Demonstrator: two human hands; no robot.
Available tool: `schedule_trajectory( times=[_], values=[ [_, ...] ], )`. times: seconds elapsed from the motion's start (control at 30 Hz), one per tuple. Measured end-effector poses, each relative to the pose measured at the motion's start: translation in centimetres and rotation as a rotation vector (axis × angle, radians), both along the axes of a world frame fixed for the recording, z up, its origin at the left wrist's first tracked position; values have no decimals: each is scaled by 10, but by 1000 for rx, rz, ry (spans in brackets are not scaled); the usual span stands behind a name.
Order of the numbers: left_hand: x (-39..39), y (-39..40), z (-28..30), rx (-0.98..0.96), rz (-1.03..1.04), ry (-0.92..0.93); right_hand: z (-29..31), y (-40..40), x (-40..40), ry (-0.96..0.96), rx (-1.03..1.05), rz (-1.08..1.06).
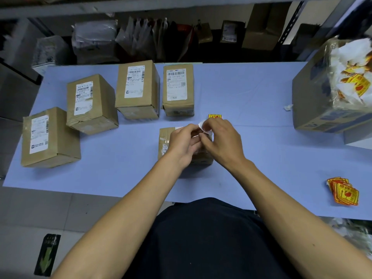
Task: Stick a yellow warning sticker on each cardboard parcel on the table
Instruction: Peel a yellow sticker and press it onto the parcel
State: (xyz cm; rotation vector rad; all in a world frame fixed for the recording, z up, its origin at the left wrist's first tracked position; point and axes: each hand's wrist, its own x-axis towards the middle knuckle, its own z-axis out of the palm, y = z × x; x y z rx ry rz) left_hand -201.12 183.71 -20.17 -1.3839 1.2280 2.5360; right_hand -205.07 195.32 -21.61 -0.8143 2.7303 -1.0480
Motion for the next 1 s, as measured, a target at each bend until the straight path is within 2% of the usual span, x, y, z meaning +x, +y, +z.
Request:
schedule_trajectory(
  times=[0.1,0.13,0.2,0.27,0.33,0.47,0.6,0.73,0.87,1.0],
  values=[
    [5,-8,3,88,-69,19,1,-4,-3,-201,-127,-136],
    [6,-11,3,78,-102,19,3,-6,-6,-347,-215,-221],
    [8,-16,2,-29,-150,-3,8,-6,-12,-756,-482,-377],
    [8,-19,0,-149,-193,-45,12,-1,-16,-1148,-686,-415],
    [9,-21,0,-188,-266,-76,11,5,-18,-1318,-716,-379],
    [7,-23,-3,-236,-333,-81,6,6,-18,-1324,-656,-398],
    [4,-26,-5,-338,-390,-88,2,5,-19,-1167,-502,-407],
    [4,-30,-10,-499,-526,-127,-3,10,-16,-988,-362,-401],
    [8,-30,-19,-647,-697,-148,-14,18,-9,-910,-208,-384],
    [10,-26,-26,-853,-852,-176,-26,23,-2,-899,-137,-382]
  ],
)
